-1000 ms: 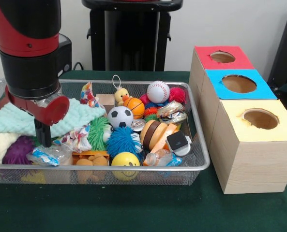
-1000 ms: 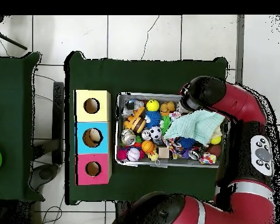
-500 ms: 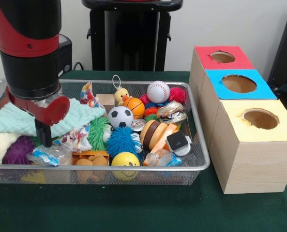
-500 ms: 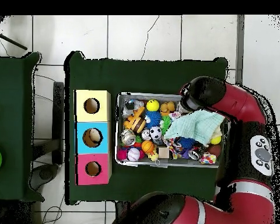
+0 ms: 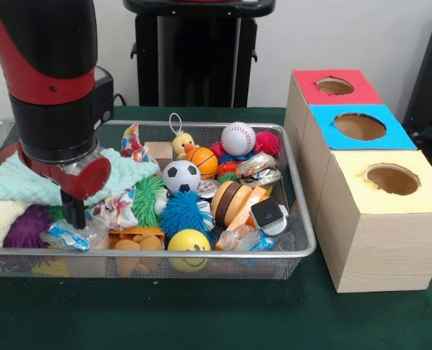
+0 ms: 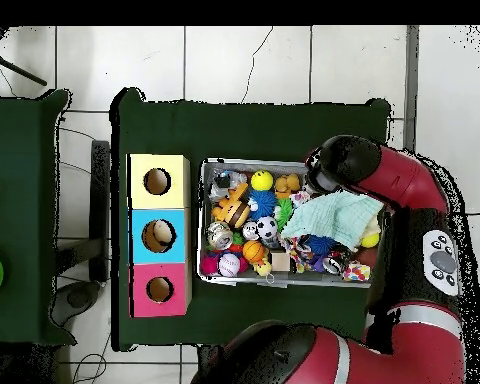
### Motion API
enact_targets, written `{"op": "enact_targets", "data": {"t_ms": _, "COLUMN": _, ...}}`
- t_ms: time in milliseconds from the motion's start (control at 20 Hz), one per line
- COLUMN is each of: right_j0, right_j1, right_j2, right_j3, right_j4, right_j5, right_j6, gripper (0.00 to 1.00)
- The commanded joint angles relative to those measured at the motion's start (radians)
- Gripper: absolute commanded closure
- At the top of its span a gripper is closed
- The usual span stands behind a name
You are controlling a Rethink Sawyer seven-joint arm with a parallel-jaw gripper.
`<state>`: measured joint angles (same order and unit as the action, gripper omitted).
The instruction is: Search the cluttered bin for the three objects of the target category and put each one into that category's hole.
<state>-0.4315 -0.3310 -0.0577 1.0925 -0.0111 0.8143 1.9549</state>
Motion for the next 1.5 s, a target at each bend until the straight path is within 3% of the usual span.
{"op": "enact_targets", "data": {"t_ms": 50, "right_j0": 0.007, "right_j1": 0.058, "right_j2": 0.047, "right_j3": 0.079, "right_j4": 0.017, "right_j5": -0.039, "right_j6": 0.130, "gripper": 1.00}}
{"op": "enact_targets", "data": {"t_ms": 400, "right_j0": 0.002, "right_j1": 0.029, "right_j2": 0.029, "right_j3": 0.097, "right_j4": 0.005, "right_j5": -0.016, "right_j6": 0.109, "gripper": 1.00}}
{"op": "enact_targets", "data": {"t_ms": 1500, "right_j0": -0.004, "right_j1": 0.035, "right_j2": 0.026, "right_j3": 0.066, "right_j4": -0.013, "right_j5": -0.004, "right_j6": 0.074, "gripper": 1.00}}
